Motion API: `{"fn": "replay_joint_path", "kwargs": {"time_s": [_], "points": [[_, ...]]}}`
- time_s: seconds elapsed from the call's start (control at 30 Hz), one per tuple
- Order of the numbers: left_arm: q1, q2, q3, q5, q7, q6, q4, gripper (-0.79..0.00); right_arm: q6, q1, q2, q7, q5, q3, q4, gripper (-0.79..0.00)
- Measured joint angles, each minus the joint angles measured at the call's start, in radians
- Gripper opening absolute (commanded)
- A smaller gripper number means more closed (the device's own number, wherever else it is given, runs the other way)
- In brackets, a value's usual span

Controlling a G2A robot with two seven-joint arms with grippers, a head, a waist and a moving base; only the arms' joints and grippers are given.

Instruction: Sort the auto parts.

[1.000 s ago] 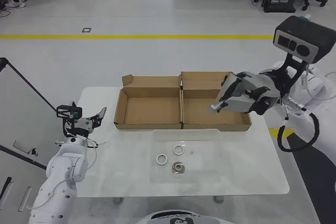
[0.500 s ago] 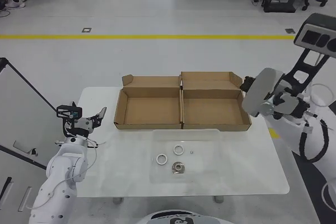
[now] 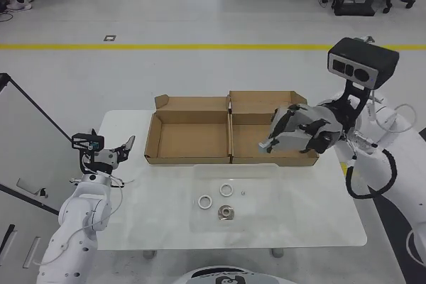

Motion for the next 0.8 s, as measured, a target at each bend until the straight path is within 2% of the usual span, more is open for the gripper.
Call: {"fn": "replay_joint_path", "kwargs": {"time_s": [0.23,0.47,0.6,0.8], "points": [[0.0,0.0,0.0,0.0,0.0,0.0,0.0,0.0,-0.028,-0.025,-0.02,-0.028,0.171,-0.011,-0.074,-0.785],[0.0,0.0,0.0,0.0,0.0,0.0,0.0,0.0,-0.025,-0.055,-0.041,-0.025,0.267,0.006,-0.104,-0.785],[0.0,0.0,0.0,0.0,0.0,0.0,0.0,0.0,-0.006,-0.067,-0.052,-0.005,0.242,0.019,-0.087,-0.785],[0.0,0.0,0.0,0.0,0.0,0.0,0.0,0.0,0.058,-0.062,-0.059,0.058,0.099,0.035,-0.028,-0.785]]}}
